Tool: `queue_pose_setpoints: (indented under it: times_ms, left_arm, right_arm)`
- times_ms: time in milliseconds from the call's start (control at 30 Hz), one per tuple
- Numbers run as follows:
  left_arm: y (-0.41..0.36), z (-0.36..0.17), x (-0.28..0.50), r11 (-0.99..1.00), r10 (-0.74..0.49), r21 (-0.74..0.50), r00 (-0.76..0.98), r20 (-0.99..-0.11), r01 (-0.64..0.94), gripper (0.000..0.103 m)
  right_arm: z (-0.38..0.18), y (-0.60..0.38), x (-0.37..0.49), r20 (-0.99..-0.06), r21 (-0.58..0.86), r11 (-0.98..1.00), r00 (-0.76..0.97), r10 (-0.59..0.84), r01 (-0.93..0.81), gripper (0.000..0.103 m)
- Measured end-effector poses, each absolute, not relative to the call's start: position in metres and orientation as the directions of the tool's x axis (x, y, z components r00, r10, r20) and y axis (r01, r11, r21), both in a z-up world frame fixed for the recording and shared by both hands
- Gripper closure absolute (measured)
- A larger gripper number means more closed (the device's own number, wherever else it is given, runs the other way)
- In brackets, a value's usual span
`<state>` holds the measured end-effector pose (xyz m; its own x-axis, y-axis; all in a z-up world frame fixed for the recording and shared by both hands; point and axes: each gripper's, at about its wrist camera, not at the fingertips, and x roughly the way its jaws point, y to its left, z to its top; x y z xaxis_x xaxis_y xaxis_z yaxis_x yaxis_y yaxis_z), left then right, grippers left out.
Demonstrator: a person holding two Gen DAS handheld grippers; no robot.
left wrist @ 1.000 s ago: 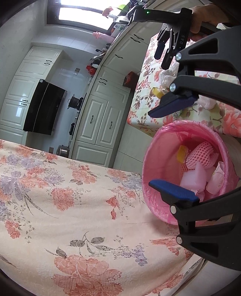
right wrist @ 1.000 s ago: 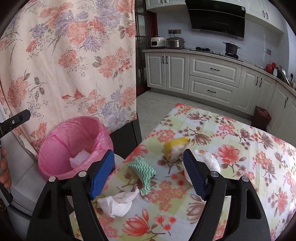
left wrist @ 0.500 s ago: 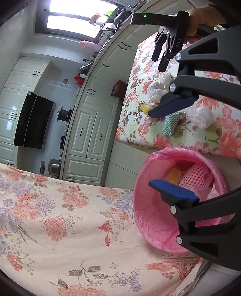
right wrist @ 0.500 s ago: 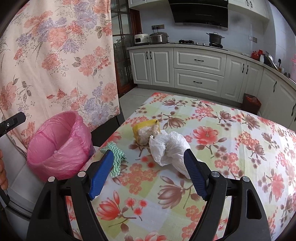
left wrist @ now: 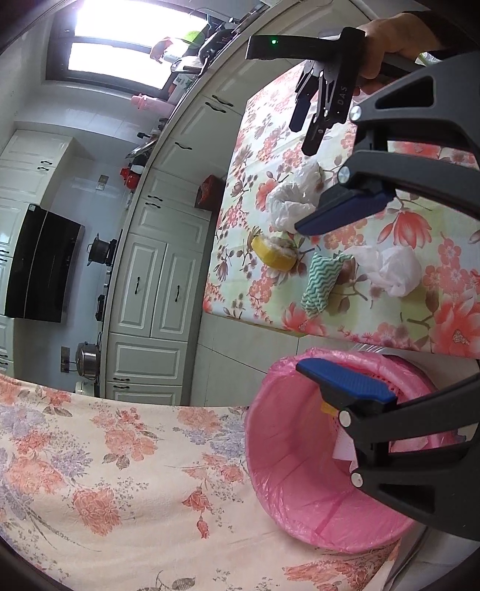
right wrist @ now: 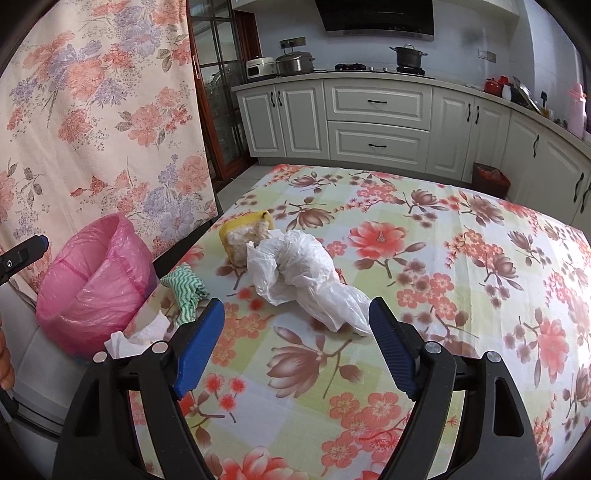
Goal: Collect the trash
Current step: 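Move both tools back over the remaining trash on the table, then grasp the crumpled white tissue with the left tool while the right tool grasps the white plastic bag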
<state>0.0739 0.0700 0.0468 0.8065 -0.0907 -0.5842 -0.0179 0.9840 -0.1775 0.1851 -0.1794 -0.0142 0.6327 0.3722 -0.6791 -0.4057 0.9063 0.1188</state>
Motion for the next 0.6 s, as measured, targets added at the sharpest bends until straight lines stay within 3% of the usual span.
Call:
queue_pose_setpoints:
  times_ms: [600]
  left_arm:
    - [0.031, 0.002, 0.089, 0.985, -0.144, -0.171, 0.722, -0.677, 0.036, 0.037]
  right_arm:
    - [-0.046, -0.210, 0.201, -0.718, 0.146, 0.921, 0.602, 0.350, -0.361, 0.025]
